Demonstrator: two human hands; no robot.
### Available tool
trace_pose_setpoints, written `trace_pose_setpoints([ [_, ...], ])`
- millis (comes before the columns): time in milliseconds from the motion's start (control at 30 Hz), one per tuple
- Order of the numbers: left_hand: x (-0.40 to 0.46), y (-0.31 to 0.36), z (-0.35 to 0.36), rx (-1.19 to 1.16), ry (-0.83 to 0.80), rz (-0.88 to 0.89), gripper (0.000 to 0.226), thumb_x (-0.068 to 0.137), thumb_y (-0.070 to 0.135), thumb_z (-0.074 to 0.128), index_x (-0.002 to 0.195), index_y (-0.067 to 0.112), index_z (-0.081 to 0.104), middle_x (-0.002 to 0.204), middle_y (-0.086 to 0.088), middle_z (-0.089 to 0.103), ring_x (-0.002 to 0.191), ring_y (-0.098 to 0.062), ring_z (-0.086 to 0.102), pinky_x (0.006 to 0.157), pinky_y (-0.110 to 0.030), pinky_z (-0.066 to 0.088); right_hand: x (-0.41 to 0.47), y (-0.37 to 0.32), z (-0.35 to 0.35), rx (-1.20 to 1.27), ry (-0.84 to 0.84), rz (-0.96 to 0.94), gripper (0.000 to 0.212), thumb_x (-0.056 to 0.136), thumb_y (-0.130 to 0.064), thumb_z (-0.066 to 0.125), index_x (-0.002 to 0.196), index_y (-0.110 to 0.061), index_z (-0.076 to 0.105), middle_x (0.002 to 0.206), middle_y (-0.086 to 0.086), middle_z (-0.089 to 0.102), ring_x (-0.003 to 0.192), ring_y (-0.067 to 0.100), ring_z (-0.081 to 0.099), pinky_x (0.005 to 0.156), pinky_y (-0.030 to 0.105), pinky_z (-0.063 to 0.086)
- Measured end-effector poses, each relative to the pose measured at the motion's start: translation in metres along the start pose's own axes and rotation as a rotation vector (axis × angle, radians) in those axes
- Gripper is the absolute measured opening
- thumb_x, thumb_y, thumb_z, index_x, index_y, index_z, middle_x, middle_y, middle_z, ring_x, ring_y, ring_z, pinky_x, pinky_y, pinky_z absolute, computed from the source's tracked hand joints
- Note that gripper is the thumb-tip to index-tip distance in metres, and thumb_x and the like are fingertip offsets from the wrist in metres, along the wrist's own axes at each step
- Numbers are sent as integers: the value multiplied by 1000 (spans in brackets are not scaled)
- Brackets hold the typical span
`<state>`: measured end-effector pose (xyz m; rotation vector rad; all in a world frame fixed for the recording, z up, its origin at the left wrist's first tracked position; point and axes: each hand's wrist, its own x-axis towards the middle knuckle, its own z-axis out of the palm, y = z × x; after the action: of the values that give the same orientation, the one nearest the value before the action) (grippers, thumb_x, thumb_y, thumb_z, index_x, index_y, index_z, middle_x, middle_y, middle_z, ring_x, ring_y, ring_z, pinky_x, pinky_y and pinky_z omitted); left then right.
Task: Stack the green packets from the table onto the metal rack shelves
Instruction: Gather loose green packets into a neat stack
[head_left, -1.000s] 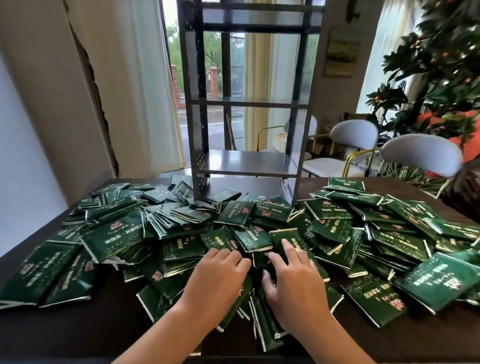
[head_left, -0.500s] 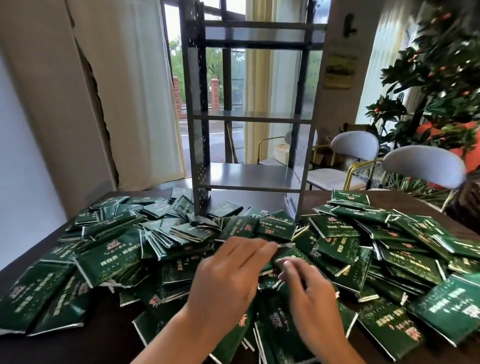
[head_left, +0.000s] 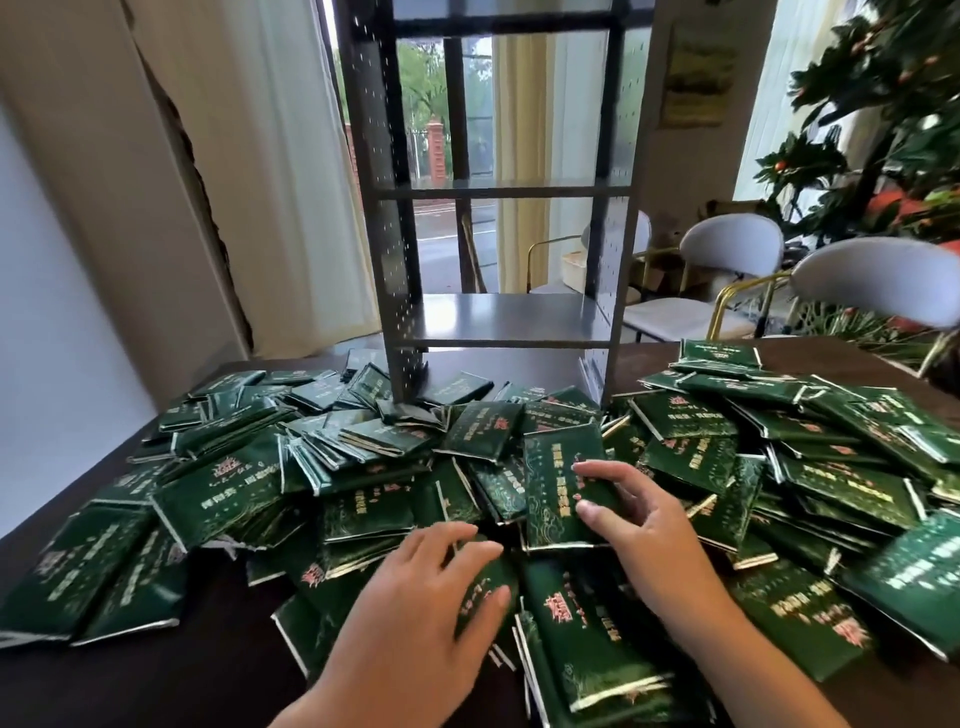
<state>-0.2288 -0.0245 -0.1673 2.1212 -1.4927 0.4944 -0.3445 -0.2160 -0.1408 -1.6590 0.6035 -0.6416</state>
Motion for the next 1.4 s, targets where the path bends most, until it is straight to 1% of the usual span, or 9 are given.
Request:
trace_pose_setpoints([
  [100,-16,-9,19,-13,47,-30,30,95,49,51,112,33,68,118,13,61,111,-4,56,94,-26,48,-1,-2,1,9,14,-9,39,92,-9,68,97,-47,72,101,-9,74,96,19,70,94,51,55],
  [367,10,-10,32,-125,141,111,25,100,34,50,115,22,66,113,15,61,106,-2,57,92,-17,46,-7,2,3,92,36,-78,55,93,0,65,118,-49,64,104,-8,75,97,13,72,94,41,57],
  [533,47,13,19,-501,87,-329,39,97,56,46,133,40,44,110,22,64,95,5,64,78,-11,52,-3,-1,0,124,-4,-97,77,91,-1,66,136,-57,38,113,1,75,106,15,71,91,31,55],
  [667,79,18,15,-875,-23,-583,41,90,28,72,126,38,54,100,11,74,89,0,71,77,-17,56,3,-7,2,22,-50,-99,66,92,-4,68,134,-50,45,111,-2,75,105,9,70,94,31,55],
  [800,81,12,20,-1072,16,-654,34,90,4,69,115,26,62,96,5,77,89,-13,75,79,-26,58,7,-13,-11,-342,149,-223,36,97,-13,63,121,-41,62,108,-8,68,89,4,64,75,17,53],
  [900,76,4,29,-1161,32,-774,34,91,3,66,118,25,61,99,0,76,92,-21,74,87,-42,59,9,-14,-22,-870,98,-188,43,97,-38,61,139,-33,53,130,-12,56,124,10,48,104,28,44],
  [1000,74,0,35,-1152,52,-813,36,91,5,66,115,32,60,99,2,75,92,-23,73,88,-49,59,5,-15,-15,-1067,-75,-95,63,95,-51,55,152,-33,37,144,-10,48,134,12,42,109,31,41],
  [1267,71,-2,38,-1192,69,-787,36,92,3,63,116,29,58,100,0,74,92,-26,72,86,-52,58,9,-21,-1,-743,217,-120,36,94,-24,60,130,-30,63,80,-14,67,50,0,57,53,15,41],
  [1400,70,-2,37,-1260,46,-770,39,93,1,61,122,26,55,97,-1,75,91,-27,72,80,-52,59,11,-25,17,-496,263,-196,35,97,-23,57,130,-32,63,102,-17,66,67,-3,62,59,22,49],
])
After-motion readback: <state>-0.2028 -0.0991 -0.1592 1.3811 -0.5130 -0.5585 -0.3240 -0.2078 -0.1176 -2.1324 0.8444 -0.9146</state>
